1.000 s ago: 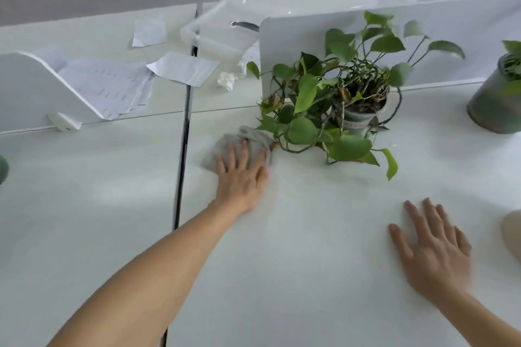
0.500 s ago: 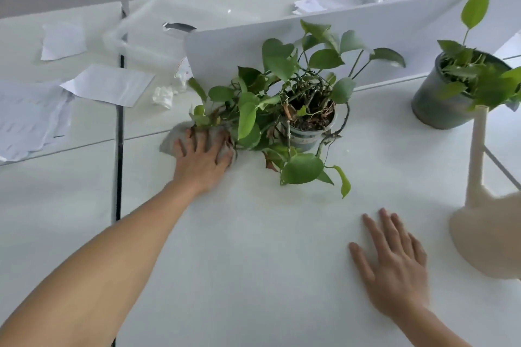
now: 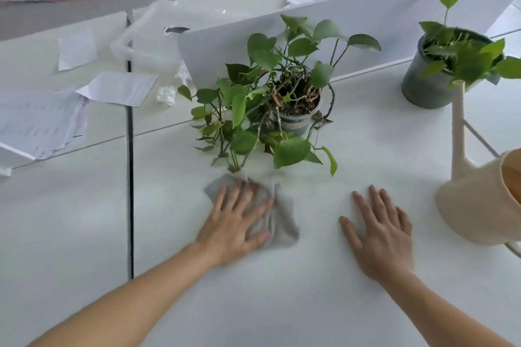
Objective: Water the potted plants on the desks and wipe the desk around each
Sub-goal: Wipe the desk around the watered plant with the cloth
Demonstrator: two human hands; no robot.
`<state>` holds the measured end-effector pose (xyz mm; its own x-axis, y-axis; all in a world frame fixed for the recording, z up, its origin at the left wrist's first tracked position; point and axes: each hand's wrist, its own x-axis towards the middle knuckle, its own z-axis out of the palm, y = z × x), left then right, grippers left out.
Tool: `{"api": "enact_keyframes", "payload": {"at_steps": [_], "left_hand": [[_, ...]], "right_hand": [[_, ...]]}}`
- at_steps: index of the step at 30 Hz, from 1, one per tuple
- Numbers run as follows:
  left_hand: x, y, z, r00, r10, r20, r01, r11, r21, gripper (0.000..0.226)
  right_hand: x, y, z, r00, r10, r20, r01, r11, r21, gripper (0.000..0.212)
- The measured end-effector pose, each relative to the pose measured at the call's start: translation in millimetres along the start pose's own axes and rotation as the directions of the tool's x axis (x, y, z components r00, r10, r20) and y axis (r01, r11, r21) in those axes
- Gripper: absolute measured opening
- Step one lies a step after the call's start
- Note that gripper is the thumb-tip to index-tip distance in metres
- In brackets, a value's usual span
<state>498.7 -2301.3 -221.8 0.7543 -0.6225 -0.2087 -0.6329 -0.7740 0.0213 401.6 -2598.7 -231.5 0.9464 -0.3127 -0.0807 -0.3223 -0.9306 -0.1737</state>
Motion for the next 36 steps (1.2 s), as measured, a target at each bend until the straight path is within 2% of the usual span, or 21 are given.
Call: {"api": "enact_keyframes", "payload": {"at_steps": [2,4,6,10,13,15,17,19,20,21,23,24,25,26,29,30,33,36], "left_hand": [[31,-12,-5,0.977,-0.209,0.042,0.21,0.976,-0.049,0.074],[54,-9,-11,0.925,-0.376,0.047,0.379,0.922,-0.085,0.072],[61,4,-10,0.887,-0.457,0.064,0.461,0.879,-0.118,0.067],[3,61,8,0.917,-0.396,0.042,0.398,0.906,-0.144,0.072],[-93,122,24,0.947,-0.322,-0.004,0.319,0.939,-0.13,0.065],[-157,154,35,0.966,-0.258,0.011,0.258,0.961,-0.104,0.064],[-202,156,38,0.975,-0.211,0.064,0.215,0.974,-0.066,0.067],[-214,131,42,0.957,-0.282,0.065,0.284,0.958,-0.037,0.069],[-212,114,43,0.922,-0.386,0.025,0.386,0.921,-0.043,0.071],[-205,97,44,0.855,-0.518,0.012,0.517,0.852,-0.082,0.074],[-183,77,41,0.662,-0.745,0.085,0.747,0.647,-0.15,0.078],[-170,77,40,0.59,-0.802,0.09,0.804,0.573,-0.161,0.08],[-158,88,38,0.567,-0.82,0.08,0.819,0.55,-0.162,0.081],[-147,111,37,0.6,-0.799,0.044,0.794,0.587,-0.16,0.08],[-122,200,36,0.815,-0.578,-0.045,0.562,0.807,-0.18,0.07],[-115,225,34,0.864,-0.501,-0.045,0.485,0.853,-0.192,0.068],[-76,245,25,0.925,-0.379,-0.033,0.367,0.911,-0.188,0.068],[-21,206,13,0.94,-0.336,-0.054,0.325,0.933,-0.152,0.071]], "right_hand": [[0,-1,-2,1.0,-0.003,0.005,0.003,1.0,0.002,0.077],[-1,-2,-2,1.0,-0.012,0.015,0.012,1.0,0.008,0.08],[2,-1,-3,1.0,-0.014,0.019,0.013,0.999,0.035,0.08],[4,0,-2,0.998,-0.026,0.064,0.022,0.998,0.058,0.068],[3,12,-9,0.985,-0.097,0.142,0.092,0.995,0.044,0.061],[7,30,-22,0.961,-0.198,0.195,0.199,0.98,0.014,0.065],[6,54,-33,0.935,-0.299,0.189,0.312,0.949,-0.039,0.078],[5,76,-35,0.929,-0.324,0.176,0.345,0.933,-0.102,0.088],[4,83,-33,0.932,-0.327,0.156,0.344,0.935,-0.09,0.087],[3,86,-29,0.939,-0.32,0.128,0.329,0.943,-0.057,0.085],[1,89,-20,0.957,-0.287,0.051,0.286,0.958,0.01,0.082],[3,88,-18,0.961,-0.275,0.016,0.274,0.961,0.043,0.081],[4,87,-16,0.963,-0.269,-0.003,0.269,0.961,0.071,0.081],[3,89,-14,0.965,-0.261,-0.015,0.262,0.961,0.093,0.08],[2,92,-11,0.962,-0.26,-0.082,0.27,0.948,0.169,0.07],[-1,94,-10,0.96,-0.261,-0.106,0.277,0.941,0.196,0.066],[-8,107,-5,0.933,-0.302,-0.194,0.343,0.911,0.23,0.054],[-8,125,-6,0.895,-0.392,-0.211,0.432,0.879,0.2,0.05]]}}
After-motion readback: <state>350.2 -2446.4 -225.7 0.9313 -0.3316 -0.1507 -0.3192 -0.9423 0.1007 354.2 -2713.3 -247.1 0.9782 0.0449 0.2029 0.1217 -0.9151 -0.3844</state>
